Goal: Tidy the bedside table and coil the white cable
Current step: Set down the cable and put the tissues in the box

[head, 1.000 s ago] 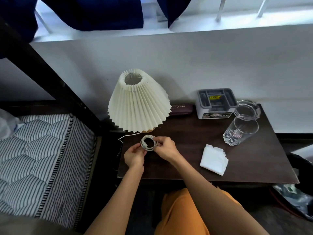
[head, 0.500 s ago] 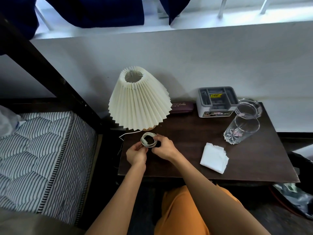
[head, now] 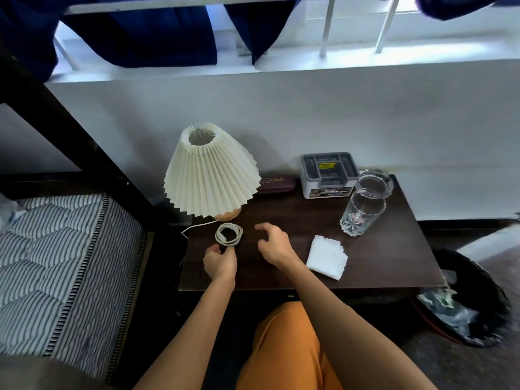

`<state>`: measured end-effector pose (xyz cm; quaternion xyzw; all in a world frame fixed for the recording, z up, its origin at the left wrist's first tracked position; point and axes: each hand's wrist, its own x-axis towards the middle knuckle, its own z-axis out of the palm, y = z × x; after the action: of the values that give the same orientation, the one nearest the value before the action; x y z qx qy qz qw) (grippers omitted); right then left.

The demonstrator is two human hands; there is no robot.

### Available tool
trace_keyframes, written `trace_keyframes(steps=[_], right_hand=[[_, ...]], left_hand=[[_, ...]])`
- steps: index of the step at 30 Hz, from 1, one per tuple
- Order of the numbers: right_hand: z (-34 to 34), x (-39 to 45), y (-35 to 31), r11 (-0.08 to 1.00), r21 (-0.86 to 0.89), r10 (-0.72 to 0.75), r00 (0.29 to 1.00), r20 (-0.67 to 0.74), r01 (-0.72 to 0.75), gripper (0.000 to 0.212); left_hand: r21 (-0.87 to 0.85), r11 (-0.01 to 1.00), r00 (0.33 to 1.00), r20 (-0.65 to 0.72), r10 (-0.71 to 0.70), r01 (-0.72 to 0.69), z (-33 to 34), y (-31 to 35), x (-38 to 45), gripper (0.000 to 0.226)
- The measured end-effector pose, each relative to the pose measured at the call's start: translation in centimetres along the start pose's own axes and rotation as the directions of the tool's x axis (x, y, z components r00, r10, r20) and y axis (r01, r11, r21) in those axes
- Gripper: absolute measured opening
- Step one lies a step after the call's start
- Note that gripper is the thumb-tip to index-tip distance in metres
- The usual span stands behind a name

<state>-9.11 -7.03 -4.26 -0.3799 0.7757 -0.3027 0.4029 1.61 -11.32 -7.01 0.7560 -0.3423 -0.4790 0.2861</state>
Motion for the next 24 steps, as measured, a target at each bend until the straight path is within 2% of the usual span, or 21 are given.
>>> trace_keyframes(steps=[2, 5, 7, 10, 13, 15, 18, 21, 24], right_hand=[[-1.0, -0.5, 0.8, 1.000, 0.006, 0.015, 0.998, -0.060, -0.015, 0.048], [-2.7, -1.7, 2.5, 0.998, 0.048, 0.054, 0.973, -0.226, -0.045, 0.042], [-3.9, -2.7, 3.8, 0.993, 0.089, 0.105, 0.926, -0.362, -0.078, 0.037], [-6.0, -4.2, 6.0, 0.964, 0.167, 0.264, 0.811, -0.521, -0.207, 0.031], [-7.1, -5.0, 8.1, 0.898, 0.298, 0.438, 0.736, -0.516, -0.325, 0.031], [-7.2, -5.4, 9.2, 0.870, 0.325, 0.489, 0.738, -0.465, -0.372, 0.036], [-6.9, -6.1, 10.2, 0.875, 0.256, 0.484, 0.776, -0.406, -0.411, 0.043], [-6.4, -6.3, 10.5, 0.893, 0.186, 0.449, 0.800, -0.397, -0.409, 0.046], [-5.8, -6.3, 10.4, 0.883, 0.219, 0.468, 0.792, -0.392, -0.414, 0.046]], left_hand=[[0.003, 1.000, 0.999, 0.025, 0.029, -0.029, 0.3, -0.2, -1.2, 0.047], [0.030, 0.994, 0.986, 0.128, 0.104, -0.109, 0.9, -0.9, -3.3, 0.044], [0.083, 0.982, 0.965, 0.213, 0.150, -0.170, 1.5, -1.3, -4.8, 0.038], [0.218, 0.923, 0.901, 0.374, 0.221, -0.317, 2.8, -2.2, -7.1, 0.030], [0.309, 0.821, 0.805, 0.529, 0.270, -0.479, 4.1, -3.2, -8.9, 0.035], [0.353, 0.726, 0.731, 0.615, 0.296, -0.590, 5.0, -3.8, -9.8, 0.042], [0.414, 0.550, 0.634, 0.713, 0.300, -0.725, 6.1, -4.7, -10.6, 0.048], [0.440, 0.510, 0.620, 0.740, 0.260, -0.739, 7.0, -5.4, -11.1, 0.047], [0.432, 0.576, 0.665, 0.690, 0.284, -0.694, 7.4, -5.7, -11.4, 0.037]])
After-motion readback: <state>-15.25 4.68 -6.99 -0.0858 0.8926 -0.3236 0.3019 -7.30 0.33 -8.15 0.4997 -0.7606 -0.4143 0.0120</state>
